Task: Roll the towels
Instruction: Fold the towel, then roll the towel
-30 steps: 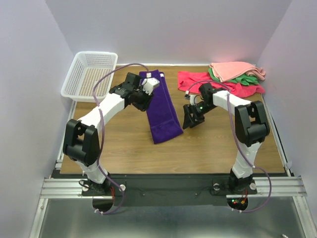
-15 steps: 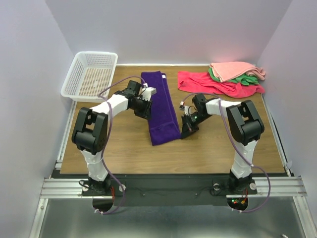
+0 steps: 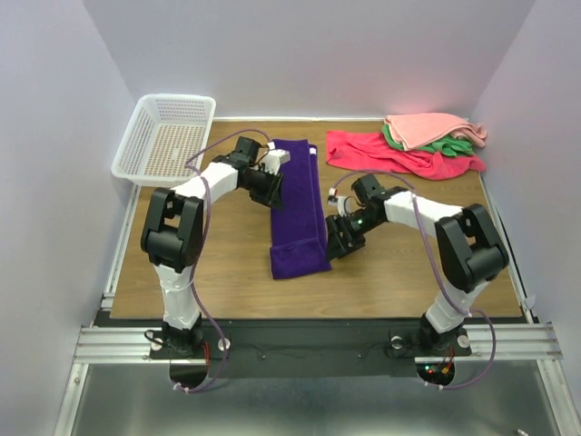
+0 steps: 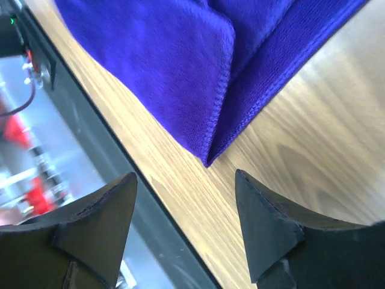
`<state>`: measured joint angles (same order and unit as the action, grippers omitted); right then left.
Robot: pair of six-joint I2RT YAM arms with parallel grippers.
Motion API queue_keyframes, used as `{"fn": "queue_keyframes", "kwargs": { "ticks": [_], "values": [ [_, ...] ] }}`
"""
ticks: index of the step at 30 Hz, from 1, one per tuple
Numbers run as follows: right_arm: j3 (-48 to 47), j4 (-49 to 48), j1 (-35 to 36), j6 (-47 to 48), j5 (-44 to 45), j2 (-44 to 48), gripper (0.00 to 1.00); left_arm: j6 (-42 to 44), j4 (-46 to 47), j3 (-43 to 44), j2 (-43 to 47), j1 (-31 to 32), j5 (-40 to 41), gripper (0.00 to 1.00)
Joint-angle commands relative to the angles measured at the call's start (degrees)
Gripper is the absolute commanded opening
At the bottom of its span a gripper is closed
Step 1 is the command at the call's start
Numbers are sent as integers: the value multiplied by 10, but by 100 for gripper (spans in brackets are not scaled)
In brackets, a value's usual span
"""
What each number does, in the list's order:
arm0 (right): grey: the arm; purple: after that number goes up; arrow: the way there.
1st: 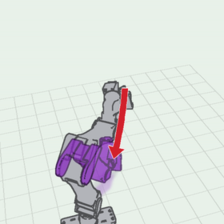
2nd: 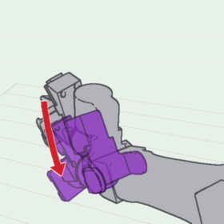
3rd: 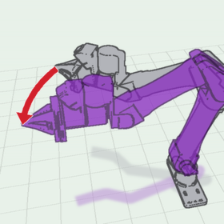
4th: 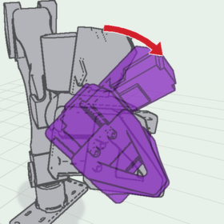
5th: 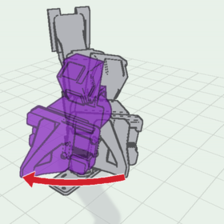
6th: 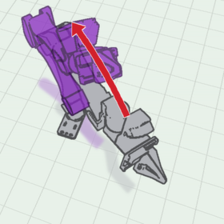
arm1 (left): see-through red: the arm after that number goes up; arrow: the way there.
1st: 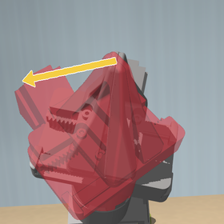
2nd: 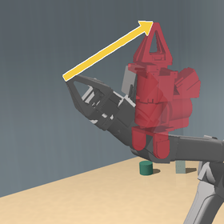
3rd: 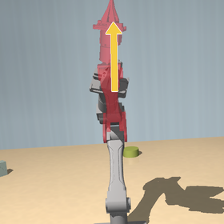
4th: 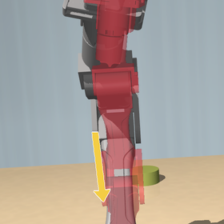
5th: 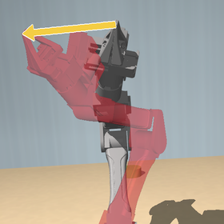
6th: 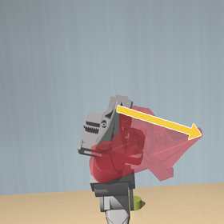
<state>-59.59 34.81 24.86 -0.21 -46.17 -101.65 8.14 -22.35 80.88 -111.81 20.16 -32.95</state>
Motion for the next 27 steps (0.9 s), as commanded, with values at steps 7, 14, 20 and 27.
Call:
{"fn": "queue_keyframes", "kwargs": {
  "ticks": [7, 14, 20, 27],
  "values": [
    [-137, 10, -4, 73, 119, 41, 65, 79, -54, -80, 219, -21, -76, 42],
    [-228, 19, 17, 111, 123, -57, 62, 74, -67, -94, 243, -48, -113, 42],
    [-271, 31, 38, 126, 124, -102, 61, 69, -61, -100, 236, -58, -113, 42],
    [-260, 32, 61, 129, 115, -117, 57, 74, -59, -107, 219, -64, -110, 42]
  ]
}}
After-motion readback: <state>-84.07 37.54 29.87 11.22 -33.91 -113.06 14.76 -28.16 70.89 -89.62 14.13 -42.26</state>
